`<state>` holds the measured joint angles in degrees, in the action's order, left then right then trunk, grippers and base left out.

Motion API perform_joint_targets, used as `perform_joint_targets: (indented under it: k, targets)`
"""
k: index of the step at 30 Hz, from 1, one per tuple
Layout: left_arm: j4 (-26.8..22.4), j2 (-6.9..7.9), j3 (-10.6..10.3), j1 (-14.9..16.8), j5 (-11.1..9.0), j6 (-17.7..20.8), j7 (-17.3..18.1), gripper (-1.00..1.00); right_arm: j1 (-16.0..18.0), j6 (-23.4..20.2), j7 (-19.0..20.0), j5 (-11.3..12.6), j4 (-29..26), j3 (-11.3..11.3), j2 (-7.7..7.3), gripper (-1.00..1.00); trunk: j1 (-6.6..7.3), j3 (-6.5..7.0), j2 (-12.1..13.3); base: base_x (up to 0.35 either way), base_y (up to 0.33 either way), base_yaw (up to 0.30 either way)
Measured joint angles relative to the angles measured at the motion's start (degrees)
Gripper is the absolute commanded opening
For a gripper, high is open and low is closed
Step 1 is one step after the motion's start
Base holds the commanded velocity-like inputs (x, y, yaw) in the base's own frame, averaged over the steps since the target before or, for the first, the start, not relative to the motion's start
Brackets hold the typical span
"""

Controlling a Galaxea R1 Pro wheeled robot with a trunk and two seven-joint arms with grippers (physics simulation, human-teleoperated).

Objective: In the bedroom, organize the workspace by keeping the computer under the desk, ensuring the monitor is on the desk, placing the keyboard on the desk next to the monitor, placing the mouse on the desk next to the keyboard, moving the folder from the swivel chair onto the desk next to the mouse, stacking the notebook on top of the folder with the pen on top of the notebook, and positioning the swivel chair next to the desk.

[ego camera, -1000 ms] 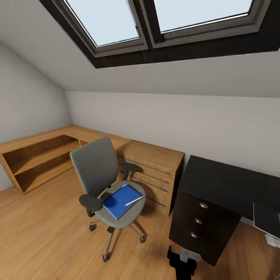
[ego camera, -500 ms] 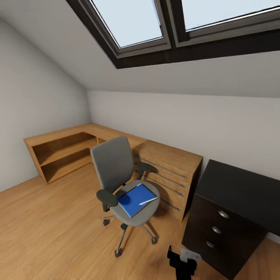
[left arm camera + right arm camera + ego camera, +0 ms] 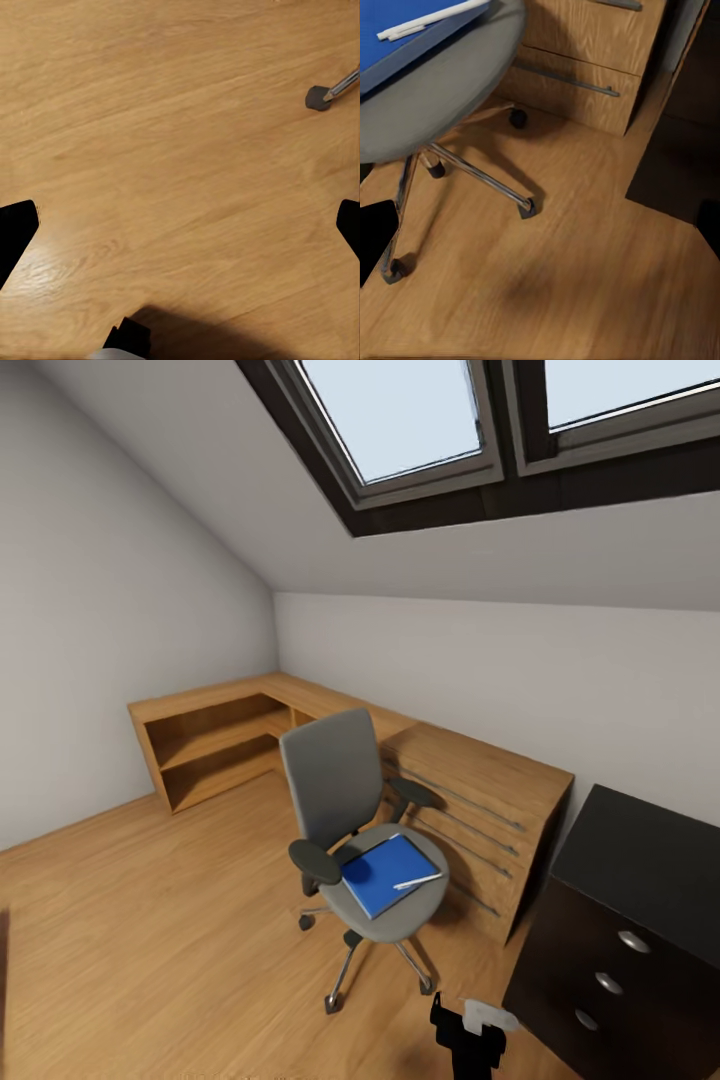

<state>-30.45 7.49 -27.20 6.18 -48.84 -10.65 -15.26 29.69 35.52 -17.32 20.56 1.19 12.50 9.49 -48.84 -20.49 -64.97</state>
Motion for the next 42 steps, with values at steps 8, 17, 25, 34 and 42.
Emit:
perform_joint_targets:
  k: [8,17,25,34,42]
  targets:
    - [0.0,-0.57,0.0,0.0,0.0,0.0,0.0,1.00,0.0,0.0,0.0,0.0,0.0,0.0,0.00,1.00,0.00,-0.36,0.0,0.000,0.000,0.249]
    - [0.0,-1.40,-0.1,0.0,-0.1,0.0,0.0,1.00,0.0,0.1,0.0,-0.1,-0.1,-0.1,-0.30,1.00,0.03,-0.72,0.0,0.138,0.000,0.143]
    - [0.1,-1.92,0.3,0.0,6.5,0.0,-0.5,1.00,0.0,2.7,0.0,0.0,-0.2,-0.2,-0.55,1.00,0.03,-0.72,0.0,0.285,0.000,0.001]
    - [0.1,-1.98,0.3,0.0,6.5,0.0,-0.5,1.00,0.0,2.9,0.0,0.0,-0.1,-0.2,-0.55,1.00,0.04,-0.72,0.0,0.329,0.000,0.000]
    - [0.6,-2.00,0.3,0.0,6.5,0.0,-0.5,1.00,0.0,3.0,0.1,0.0,-0.5,-0.1,-0.58,1.00,0.03,-0.72,0.0,0.327,0.000,0.000]
